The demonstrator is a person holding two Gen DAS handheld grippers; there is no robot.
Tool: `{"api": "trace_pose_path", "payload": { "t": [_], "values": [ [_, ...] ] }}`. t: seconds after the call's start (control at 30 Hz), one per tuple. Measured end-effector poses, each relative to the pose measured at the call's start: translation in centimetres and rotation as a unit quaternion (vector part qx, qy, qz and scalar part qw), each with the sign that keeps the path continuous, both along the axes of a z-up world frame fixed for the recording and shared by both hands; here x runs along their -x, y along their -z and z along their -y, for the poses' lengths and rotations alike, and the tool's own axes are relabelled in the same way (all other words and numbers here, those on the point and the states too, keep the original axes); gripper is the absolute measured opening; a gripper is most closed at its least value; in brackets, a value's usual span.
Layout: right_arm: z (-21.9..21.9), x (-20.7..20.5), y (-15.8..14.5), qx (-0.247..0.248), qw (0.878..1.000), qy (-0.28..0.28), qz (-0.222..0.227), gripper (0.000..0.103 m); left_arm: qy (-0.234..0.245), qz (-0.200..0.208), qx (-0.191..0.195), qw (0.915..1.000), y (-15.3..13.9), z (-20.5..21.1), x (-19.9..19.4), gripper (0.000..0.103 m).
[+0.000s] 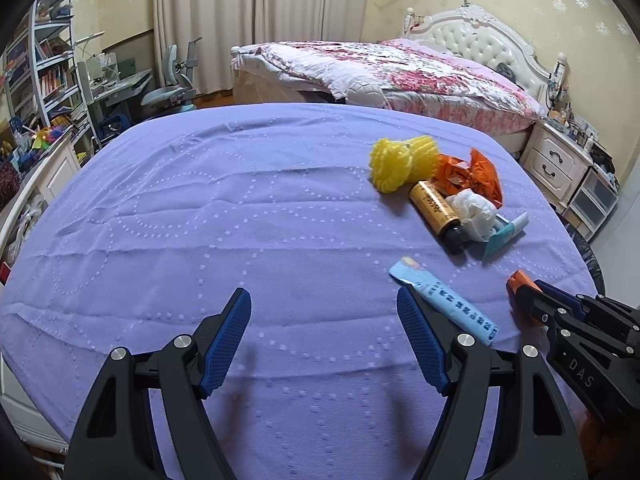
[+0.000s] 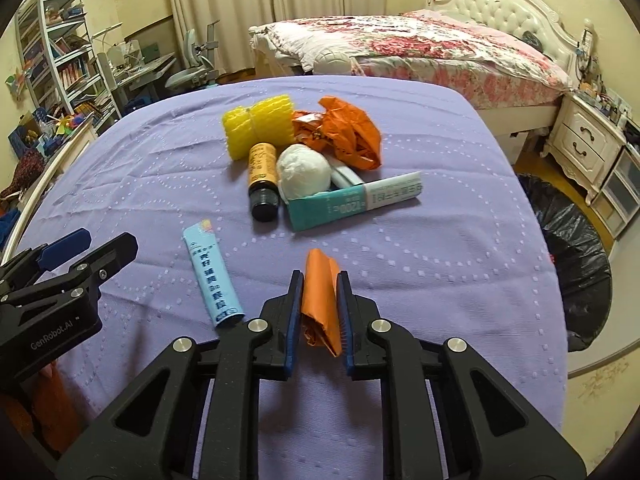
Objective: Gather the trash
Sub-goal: 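Grasp the orange paper with the right tool, then grasp the blue toothpaste tube with the left tool while the right tool holds the paper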
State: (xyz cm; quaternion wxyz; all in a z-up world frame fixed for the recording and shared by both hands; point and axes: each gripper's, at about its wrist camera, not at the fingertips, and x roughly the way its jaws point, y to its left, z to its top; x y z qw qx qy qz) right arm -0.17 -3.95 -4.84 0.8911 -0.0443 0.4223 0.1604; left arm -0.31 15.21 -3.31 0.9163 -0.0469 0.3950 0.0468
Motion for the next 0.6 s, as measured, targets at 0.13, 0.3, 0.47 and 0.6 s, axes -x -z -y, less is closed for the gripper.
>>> {"api": "trace_pose_path", "payload": {
  "t": [0.13,0.3,0.47,0.6],
  "values": [
    [1.6,-0.3,0.1,0.001,1.000,0.018,0.003,0.016,0.015,0.002,-0.003,0.9999,-0.3,1.5,-0.4,0.073],
    [3.6,-0.6,0.1,-0.010,0.999,0.037,0.003,0.016,0.033,-0.005,-0.008,0.9994,0.0,3.9,-1.4,0.073],
    [4.8,-0.8,0.3,-0.019,0.999,0.044,0.003,0.016,0.044,-0.017,-0.020,0.9987,0.6,6.3,-2.8,0.073],
    [5.0,-0.8,0.3,-0.024,0.999,0.043,0.005,0.016,0.050,-0.035,-0.035,0.9975,1.5,6.8,-2.8,0.073]
  ]
}}
